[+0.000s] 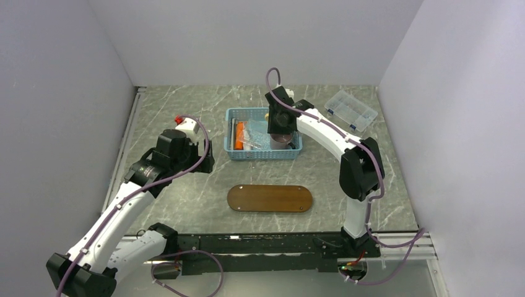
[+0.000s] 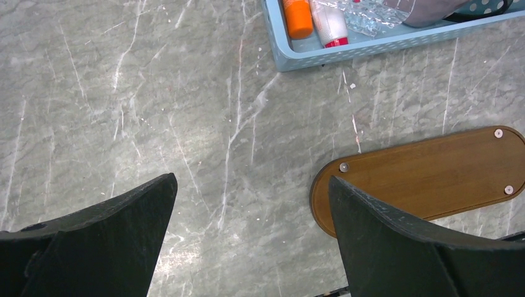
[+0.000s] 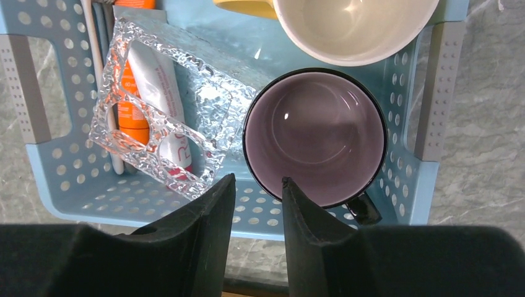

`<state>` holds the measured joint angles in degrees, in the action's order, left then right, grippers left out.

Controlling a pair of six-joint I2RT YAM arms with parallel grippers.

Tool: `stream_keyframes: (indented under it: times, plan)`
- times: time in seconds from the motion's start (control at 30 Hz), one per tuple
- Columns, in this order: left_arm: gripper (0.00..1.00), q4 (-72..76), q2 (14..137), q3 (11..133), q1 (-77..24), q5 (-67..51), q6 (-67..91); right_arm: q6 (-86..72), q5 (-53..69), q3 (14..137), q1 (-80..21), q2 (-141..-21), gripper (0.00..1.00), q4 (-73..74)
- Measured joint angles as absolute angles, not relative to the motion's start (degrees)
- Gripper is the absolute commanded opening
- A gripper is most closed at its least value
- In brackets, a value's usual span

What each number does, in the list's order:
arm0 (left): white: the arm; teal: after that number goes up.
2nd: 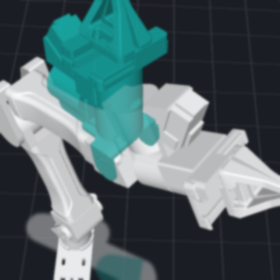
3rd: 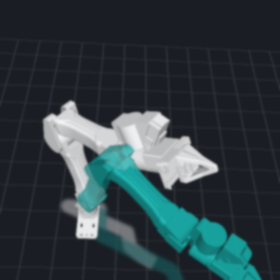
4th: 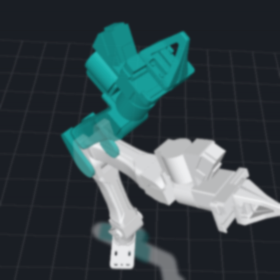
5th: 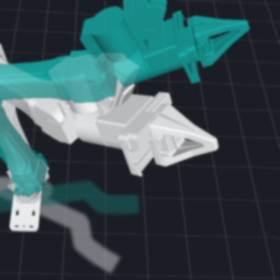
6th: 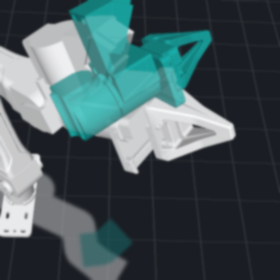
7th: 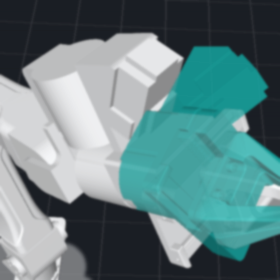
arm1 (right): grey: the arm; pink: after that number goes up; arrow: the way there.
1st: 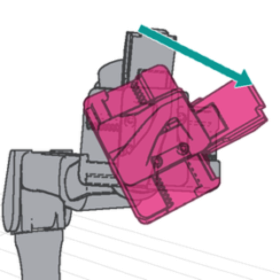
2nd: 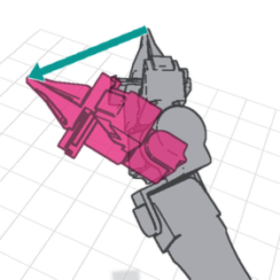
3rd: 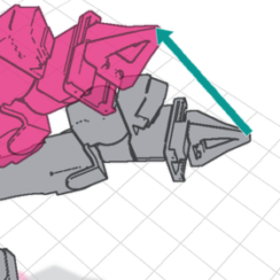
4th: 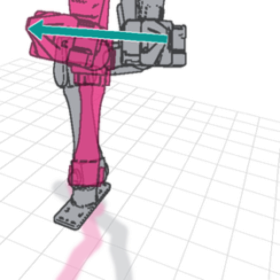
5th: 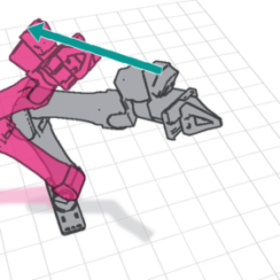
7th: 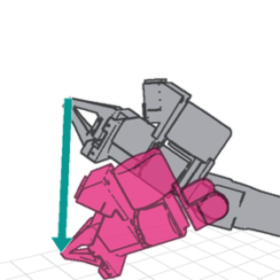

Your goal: Prepare toiletry sets of a toothbrush and toothpaste on the tray

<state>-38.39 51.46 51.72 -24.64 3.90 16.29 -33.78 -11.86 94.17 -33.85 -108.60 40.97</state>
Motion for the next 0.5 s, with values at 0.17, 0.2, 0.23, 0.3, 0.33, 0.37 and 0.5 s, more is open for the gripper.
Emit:
stream_keyframes:
  times: [0.17,0.2,0.23,0.3,0.33,0.37,0.5]
  plan:
    - [0.99,-38.4,51.5,51.7,-24.6,3.8,15.9,-32.2,-11.9,94.2,-34.1,-109.7,0.36,41.0]
    - [0.99,-38.4,51.5,51.7,-24.6,3.8,15.9,-31.9,-11.9,94.2,-34.1,-109.9,0.36,41.0]
    - [0.99,-38.4,51.5,51.7,-24.6,3.8,15.8,-31.6,-11.9,94.2,-34.2,-110.1,0.36,41.0]
    - [0.99,-38.4,51.4,51.7,-24.6,3.9,15.7,-31.0,-11.9,94.2,-34.3,-110.6,0.36,40.9]
    - [0.99,-38.4,51.4,51.7,-24.6,3.9,15.7,-30.8,-11.9,94.2,-34.3,-110.8,0.36,40.9]
    - [0.99,-38.4,51.4,51.7,-24.6,3.9,15.7,-30.6,-11.9,94.2,-34.3,-111.0,0.36,40.9]
    - [0.99,-38.4,51.4,51.7,-24.6,3.9,15.7,-29.5,-11.9,94.2,-34.5,-112.0,0.36,40.9]
